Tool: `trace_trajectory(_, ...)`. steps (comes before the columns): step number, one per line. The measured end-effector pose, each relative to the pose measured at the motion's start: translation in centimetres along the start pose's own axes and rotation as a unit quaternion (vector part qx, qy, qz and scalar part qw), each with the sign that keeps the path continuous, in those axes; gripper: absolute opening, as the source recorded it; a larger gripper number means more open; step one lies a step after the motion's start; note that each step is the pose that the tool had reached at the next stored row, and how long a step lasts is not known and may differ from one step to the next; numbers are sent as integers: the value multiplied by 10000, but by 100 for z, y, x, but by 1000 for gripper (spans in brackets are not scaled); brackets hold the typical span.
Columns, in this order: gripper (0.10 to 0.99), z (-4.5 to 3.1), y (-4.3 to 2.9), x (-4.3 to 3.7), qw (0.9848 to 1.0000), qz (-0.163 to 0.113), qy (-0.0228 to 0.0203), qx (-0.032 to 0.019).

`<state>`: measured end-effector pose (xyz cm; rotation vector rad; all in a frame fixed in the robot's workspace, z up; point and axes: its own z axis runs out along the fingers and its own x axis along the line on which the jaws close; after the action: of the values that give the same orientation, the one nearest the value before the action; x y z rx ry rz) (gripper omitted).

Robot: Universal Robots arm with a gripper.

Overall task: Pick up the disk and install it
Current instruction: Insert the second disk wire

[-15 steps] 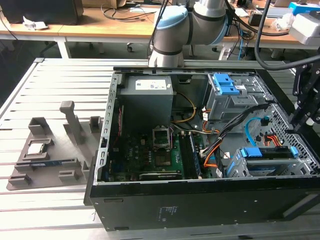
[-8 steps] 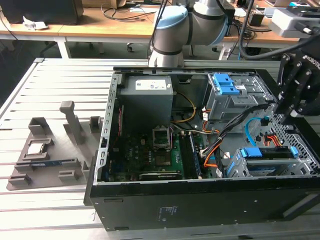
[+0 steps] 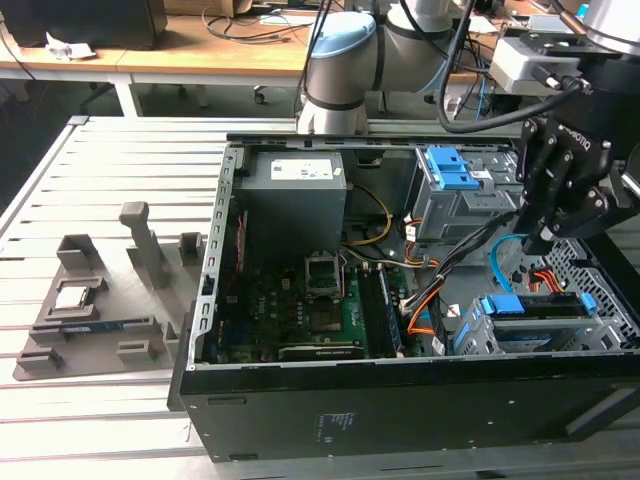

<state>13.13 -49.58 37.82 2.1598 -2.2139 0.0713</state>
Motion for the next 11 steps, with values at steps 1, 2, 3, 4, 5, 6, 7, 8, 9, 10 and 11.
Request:
trace_trajectory(1, 361, 5, 4, 0, 10000, -17, 0, 1)
trace_trajectory(2, 361, 9, 6, 0, 10000, -32, 9, 2)
trace_trajectory(3, 361, 9, 6, 0, 10000, -34, 11, 3)
trace_trajectory(4, 361, 8, 6, 0, 10000, -34, 11, 3)
trace_trajectory(5, 361, 8, 6, 0, 10000, -34, 11, 3)
trace_trajectory(6, 361, 9, 6, 0, 10000, -34, 11, 3)
trace_trajectory(7, 345, 9, 6, 0, 10000, -35, 11, 3)
trace_trajectory(8, 278, 9, 6, -1, 10000, -35, 11, 3)
trace_trajectory(9, 216, 9, 6, 0, 10000, -35, 11, 3)
trace_trajectory(10, 216, 9, 6, 0, 10000, -36, 11, 3)
trace_trajectory(11, 165, 9, 6, 0, 10000, -36, 11, 3)
